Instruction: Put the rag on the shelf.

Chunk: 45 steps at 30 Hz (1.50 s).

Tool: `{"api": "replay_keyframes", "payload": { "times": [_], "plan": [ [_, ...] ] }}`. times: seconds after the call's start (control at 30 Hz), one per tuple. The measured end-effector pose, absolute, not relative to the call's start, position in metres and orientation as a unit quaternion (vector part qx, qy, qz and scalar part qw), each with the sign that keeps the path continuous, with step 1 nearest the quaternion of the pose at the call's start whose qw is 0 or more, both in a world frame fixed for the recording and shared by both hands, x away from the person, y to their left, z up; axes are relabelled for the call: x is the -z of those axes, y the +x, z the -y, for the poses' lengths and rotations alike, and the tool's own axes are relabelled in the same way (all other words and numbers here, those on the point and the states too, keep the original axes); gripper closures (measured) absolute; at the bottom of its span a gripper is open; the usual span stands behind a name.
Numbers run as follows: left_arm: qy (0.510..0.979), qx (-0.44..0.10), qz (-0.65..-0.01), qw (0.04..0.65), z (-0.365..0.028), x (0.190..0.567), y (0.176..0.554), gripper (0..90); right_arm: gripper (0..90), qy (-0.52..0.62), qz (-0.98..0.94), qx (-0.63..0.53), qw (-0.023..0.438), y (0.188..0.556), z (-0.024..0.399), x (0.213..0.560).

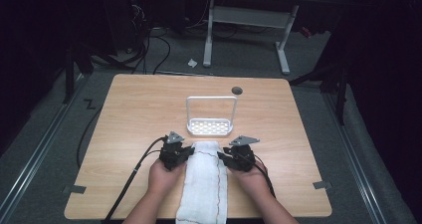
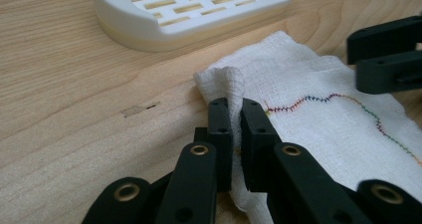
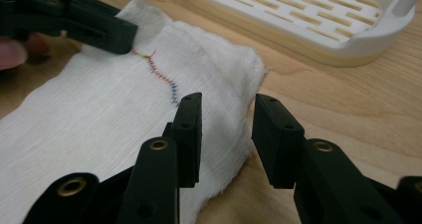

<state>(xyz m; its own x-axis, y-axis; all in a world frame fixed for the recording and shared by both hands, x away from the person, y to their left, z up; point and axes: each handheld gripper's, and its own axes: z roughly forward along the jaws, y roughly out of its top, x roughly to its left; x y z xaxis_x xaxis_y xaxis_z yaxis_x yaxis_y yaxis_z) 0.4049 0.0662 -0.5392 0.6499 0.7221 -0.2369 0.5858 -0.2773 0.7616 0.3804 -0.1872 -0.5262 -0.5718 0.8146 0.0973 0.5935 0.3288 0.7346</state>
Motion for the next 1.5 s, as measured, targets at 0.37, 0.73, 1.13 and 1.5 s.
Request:
{"api": "replay_keyframes", "payload": {
  "times": [0.37,0.73,1.13,1.5],
  "plan": [
    [0.796,-0.075,-0.408,0.441,-0.067,0.539,0.404,84.4,69.5,0.436,-0.803,-0.379,0.145,0.382,0.185,0.534],
    [0.793,-0.073,-0.411,0.444,-0.068,0.539,0.403,84.3,80.6,0.436,-0.799,-0.39,0.142,0.379,0.181,0.536],
    [0.793,-0.097,-0.388,0.46,-0.069,0.537,0.392,84.7,83.8,0.426,-0.797,-0.401,0.151,0.375,0.183,0.533],
    [0.761,-0.106,-0.388,0.51,-0.076,0.514,0.377,85.8,83.9,0.408,-0.776,-0.44,0.197,0.359,0.182,0.506]
  ]
}}
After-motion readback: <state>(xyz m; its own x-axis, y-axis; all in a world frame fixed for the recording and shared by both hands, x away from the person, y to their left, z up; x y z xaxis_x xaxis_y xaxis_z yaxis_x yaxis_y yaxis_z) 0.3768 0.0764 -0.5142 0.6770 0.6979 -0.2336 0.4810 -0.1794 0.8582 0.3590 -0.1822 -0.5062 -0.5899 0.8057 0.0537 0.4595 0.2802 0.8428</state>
